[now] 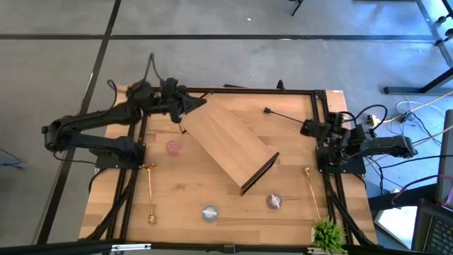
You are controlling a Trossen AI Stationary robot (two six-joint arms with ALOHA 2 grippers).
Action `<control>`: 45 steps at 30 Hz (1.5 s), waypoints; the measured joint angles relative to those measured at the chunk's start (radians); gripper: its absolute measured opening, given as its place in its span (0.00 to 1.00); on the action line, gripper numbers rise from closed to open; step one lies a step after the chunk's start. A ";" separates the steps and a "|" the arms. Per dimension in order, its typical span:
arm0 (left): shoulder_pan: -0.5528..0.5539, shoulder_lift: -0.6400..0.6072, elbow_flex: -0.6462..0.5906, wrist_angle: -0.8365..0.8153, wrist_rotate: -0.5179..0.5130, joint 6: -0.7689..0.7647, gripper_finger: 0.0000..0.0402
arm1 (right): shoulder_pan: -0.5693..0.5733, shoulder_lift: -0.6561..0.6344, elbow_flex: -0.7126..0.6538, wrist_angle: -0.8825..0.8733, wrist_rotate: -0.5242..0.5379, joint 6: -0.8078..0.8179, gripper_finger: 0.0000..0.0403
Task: Pick & Place candle stick holders
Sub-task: Adjust the shelf
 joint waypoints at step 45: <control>0.195 0.088 0.164 -0.400 0.380 0.185 0.01 | 0.677 1.023 0.789 -1.211 0.267 1.200 0.00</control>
